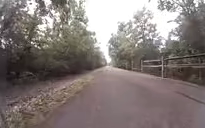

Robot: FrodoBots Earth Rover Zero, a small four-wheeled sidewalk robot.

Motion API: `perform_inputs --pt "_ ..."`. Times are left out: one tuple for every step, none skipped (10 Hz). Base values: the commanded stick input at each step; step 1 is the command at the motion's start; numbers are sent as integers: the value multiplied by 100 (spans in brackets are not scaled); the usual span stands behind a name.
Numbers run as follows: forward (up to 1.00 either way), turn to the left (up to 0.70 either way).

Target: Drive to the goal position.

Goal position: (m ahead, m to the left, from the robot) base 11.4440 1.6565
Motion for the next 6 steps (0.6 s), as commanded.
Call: perform_inputs --pt "70 0" --pt "70 0" --pt "70 0" --pt "70 0" --pt "70 0" --pt "70 0"
